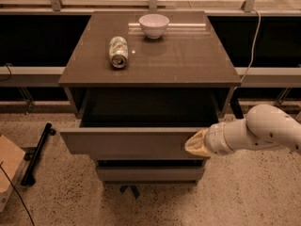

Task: Close top drawer

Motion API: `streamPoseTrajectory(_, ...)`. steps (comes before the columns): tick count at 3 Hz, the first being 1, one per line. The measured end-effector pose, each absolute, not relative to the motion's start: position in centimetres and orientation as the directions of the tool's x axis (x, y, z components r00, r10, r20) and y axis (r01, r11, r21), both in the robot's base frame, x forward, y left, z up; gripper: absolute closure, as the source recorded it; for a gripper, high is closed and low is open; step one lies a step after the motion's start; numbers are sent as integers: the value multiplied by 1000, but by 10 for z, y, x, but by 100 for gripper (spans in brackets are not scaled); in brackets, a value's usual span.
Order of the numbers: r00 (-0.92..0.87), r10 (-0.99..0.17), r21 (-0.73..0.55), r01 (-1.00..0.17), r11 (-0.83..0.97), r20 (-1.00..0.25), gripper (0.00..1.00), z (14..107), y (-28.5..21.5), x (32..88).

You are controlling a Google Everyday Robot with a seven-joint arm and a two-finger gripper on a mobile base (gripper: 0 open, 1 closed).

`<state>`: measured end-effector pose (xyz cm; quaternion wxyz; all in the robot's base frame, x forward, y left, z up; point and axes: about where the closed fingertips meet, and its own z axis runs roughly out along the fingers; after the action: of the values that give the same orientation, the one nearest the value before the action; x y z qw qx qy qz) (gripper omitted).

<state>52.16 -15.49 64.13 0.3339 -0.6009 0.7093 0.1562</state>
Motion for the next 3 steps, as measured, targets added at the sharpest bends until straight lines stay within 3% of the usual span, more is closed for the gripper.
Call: streamPoseTrajectory(3,-14,-730,-220,-949,224,-683,31,647,-147,545)
